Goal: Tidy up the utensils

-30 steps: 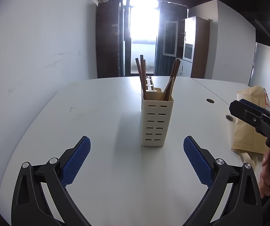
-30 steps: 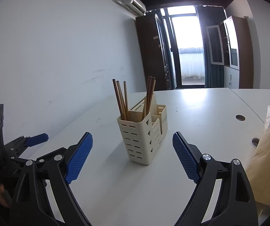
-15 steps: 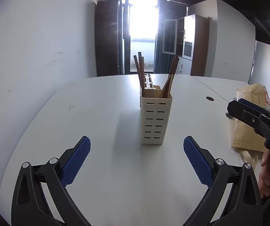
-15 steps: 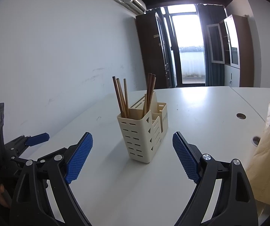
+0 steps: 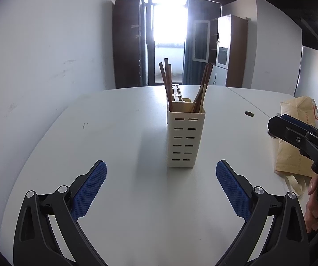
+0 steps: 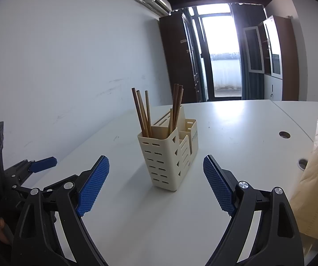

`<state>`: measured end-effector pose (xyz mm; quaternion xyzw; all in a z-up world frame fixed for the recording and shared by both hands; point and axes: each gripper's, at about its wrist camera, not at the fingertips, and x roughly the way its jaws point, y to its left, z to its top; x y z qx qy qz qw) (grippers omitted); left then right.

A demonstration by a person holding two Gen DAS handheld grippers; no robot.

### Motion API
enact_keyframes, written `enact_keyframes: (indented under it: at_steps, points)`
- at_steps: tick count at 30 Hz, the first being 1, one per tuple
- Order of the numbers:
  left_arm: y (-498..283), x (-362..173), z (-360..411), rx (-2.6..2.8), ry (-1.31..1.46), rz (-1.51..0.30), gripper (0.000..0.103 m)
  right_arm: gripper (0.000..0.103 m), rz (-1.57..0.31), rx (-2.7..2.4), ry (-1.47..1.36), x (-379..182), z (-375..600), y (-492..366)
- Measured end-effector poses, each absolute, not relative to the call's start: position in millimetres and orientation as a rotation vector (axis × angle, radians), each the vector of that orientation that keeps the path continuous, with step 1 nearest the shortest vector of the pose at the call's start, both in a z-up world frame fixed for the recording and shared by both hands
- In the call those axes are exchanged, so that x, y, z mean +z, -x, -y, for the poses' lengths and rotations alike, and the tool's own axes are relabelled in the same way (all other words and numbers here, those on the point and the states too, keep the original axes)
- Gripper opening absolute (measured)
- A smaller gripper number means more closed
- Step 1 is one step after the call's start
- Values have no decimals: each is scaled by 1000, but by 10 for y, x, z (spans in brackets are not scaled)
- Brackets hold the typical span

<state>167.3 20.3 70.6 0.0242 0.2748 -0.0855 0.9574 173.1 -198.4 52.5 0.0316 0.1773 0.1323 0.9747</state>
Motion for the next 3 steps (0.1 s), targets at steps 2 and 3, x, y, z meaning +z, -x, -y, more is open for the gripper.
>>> enact_keyframes:
  at_steps: [2,3]
  points:
    - [-1674,707,-212,-174,-53,-561,97,87,-358,267,-63,517,1977,-1733]
    - [-1671,710,-213,-173,-55,-561,97,87,-359,268,-63,513,1977,-1734]
